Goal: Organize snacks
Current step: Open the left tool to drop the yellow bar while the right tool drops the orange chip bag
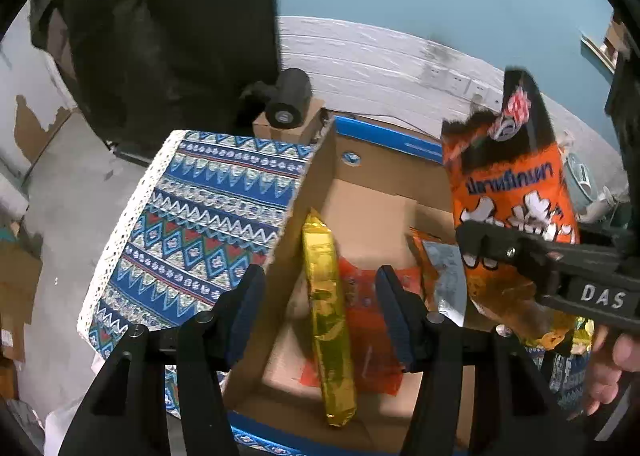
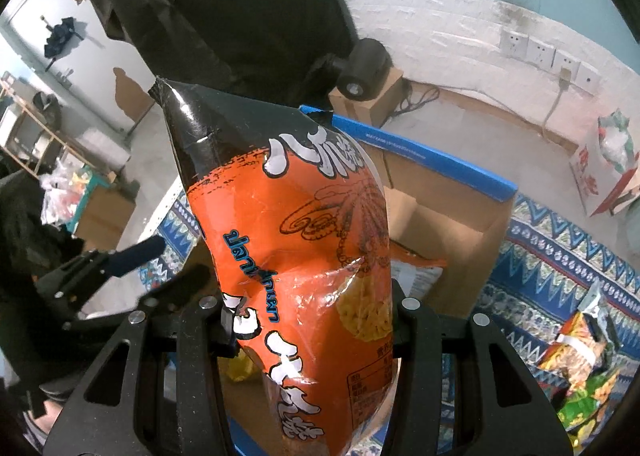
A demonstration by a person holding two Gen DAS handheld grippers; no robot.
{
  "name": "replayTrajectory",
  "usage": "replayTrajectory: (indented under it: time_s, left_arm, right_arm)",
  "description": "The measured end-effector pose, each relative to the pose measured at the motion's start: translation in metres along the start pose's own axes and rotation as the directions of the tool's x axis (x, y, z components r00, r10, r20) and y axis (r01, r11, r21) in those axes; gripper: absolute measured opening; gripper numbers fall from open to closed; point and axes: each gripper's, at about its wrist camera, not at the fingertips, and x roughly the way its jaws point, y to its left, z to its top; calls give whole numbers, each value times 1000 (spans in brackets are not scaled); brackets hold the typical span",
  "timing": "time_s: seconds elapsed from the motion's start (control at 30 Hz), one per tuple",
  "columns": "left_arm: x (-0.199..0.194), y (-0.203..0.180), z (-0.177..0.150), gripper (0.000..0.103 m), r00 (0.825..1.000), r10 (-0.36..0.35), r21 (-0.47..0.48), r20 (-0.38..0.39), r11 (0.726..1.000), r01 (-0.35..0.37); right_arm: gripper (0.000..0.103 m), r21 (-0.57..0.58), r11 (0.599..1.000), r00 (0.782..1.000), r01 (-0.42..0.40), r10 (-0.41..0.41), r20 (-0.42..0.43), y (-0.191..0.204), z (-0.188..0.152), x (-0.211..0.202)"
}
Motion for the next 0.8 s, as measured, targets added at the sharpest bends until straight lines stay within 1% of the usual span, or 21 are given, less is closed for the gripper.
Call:
replayTrajectory:
  time_s: [0.1, 0.17, 0.23, 0.3, 0.33, 0.47, 0.6, 0.73, 0.8]
  left_arm:
    - [-1, 5, 1, 59, 1000, -9, -20, -2, 1000, 9]
    - [-1, 6, 1, 59, 1000, -16, -25, -6, 1000, 16]
    - [-1, 6, 1, 59, 1000, -22, -25, -7, 999, 21]
    - [-2, 4, 1, 59, 1000, -26, -22, -5, 999, 26]
    - [-3, 3, 1, 59, 1000, -28, -19, -5, 999, 28]
    - [-3, -1, 1, 59, 999, -35, -6, -5, 999, 35]
    - [-2, -5, 0, 59, 999, -48, -3, -12, 999, 48]
    - [-4, -13, -1, 60, 998, -67, 11, -15, 998, 67]
    - [-5, -19, -2, 64, 997, -76, 19, -14, 997, 76]
  right_arm:
    - [47, 13, 1000, 1000, -8, 9, -19, 0, 0, 9]
    - [51, 19, 1000, 1000, -4, 5, -29, 0, 0, 14]
    - [52, 30, 1000, 999, 2, -1, -37, -2, 0, 18]
    - [57, 36, 999, 999, 10, -9, -41, -2, 0, 18]
    - [62, 38, 999, 999, 10, -8, -38, -2, 0, 18]
    - [69, 42, 999, 1000, 12, -12, -14, -2, 0, 9]
    - [72, 36, 999, 999, 30, -31, 16, -3, -1, -5]
    - [77, 28, 997, 997, 69, -70, 40, -7, -9, -21]
    - [77, 22, 996, 995, 91, -92, 43, -10, -11, -26]
